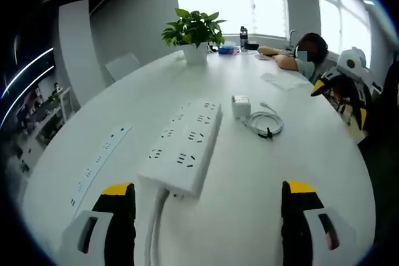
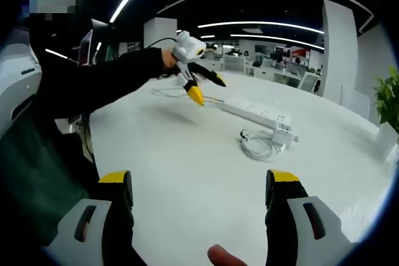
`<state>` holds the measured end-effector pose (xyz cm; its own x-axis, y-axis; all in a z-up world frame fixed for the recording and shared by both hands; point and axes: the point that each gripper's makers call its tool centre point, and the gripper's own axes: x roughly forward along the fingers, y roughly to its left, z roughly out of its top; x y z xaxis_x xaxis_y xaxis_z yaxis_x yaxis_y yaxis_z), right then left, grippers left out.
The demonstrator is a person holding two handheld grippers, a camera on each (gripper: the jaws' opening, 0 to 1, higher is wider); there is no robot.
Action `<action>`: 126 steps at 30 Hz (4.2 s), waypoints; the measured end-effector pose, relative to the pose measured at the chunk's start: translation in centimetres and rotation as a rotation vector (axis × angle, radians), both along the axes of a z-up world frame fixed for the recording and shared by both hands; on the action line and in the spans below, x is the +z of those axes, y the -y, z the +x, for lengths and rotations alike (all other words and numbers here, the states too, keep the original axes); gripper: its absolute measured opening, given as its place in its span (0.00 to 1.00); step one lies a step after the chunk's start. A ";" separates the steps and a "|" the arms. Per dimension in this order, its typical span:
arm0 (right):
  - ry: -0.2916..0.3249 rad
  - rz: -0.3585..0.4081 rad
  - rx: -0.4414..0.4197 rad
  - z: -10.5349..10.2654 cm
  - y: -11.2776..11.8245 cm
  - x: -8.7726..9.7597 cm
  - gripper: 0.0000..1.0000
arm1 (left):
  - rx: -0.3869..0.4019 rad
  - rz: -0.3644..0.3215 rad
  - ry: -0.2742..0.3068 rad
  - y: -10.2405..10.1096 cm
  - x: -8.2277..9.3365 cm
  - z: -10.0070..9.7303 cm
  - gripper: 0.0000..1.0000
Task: Straighten the power strip on the desk, plug the charger into it
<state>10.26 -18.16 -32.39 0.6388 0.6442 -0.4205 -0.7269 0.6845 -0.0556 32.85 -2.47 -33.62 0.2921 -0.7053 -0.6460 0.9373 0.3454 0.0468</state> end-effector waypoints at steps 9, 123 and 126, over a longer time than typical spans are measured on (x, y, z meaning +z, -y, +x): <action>0.004 0.000 0.014 0.0 -0.3 0.1 0.88 | 0.040 -0.033 0.015 -0.8 0.3 -0.1 0.99; -0.017 -0.161 -0.099 4.9 3.4 -1.3 0.99 | 0.301 -0.193 0.129 -11.7 1.9 -7.4 0.99; -0.015 -0.168 -0.100 5.3 3.6 -1.2 0.99 | 0.303 -0.200 0.129 -11.7 2.0 -7.4 0.99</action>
<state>15.57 -21.72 -33.64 0.6890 0.4981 -0.5265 -0.6574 0.7353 -0.1646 25.47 9.26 -31.65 0.5767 -0.6828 -0.4485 0.7820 0.6203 0.0611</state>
